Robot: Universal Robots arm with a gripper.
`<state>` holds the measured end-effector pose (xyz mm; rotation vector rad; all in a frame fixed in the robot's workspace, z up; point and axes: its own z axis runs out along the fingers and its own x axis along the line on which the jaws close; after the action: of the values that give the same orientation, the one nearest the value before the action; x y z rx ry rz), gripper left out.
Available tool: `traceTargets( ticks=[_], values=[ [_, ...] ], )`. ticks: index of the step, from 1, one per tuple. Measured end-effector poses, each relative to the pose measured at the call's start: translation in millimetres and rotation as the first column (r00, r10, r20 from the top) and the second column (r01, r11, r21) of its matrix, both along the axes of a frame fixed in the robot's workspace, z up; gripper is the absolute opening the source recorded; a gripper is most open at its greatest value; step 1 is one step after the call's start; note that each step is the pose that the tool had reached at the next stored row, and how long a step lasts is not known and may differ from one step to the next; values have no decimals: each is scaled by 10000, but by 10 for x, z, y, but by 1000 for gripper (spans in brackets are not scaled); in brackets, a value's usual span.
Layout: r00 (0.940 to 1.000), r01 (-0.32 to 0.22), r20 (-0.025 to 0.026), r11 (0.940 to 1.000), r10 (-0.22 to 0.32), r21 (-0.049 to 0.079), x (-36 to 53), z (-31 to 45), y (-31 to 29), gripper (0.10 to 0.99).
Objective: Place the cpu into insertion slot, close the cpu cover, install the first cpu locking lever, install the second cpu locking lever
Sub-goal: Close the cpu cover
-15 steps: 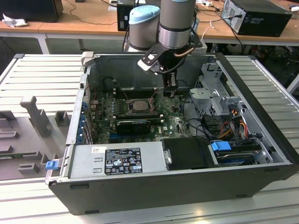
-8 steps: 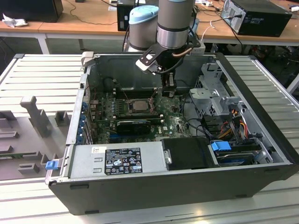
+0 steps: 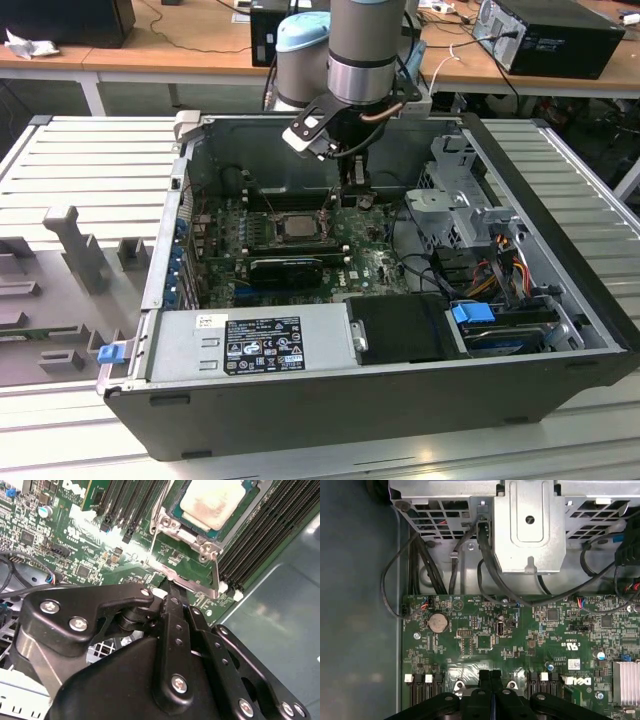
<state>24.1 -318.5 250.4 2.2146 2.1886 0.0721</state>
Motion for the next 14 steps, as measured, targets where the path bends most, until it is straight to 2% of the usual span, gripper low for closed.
traceTargets(
  ticks=[2,11,13,14],
  values=[
    [10000,1,0,10000,-1,0,-75,0,0,106],
    [10000,1,-5,10000,-1,1,-283,-12,0,106],
    [10000,2,-5,10000,-2,1,-344,-42,0,106],
    [10000,1,-6,10000,-1,0,-360,-90,0,106]
  ],
)
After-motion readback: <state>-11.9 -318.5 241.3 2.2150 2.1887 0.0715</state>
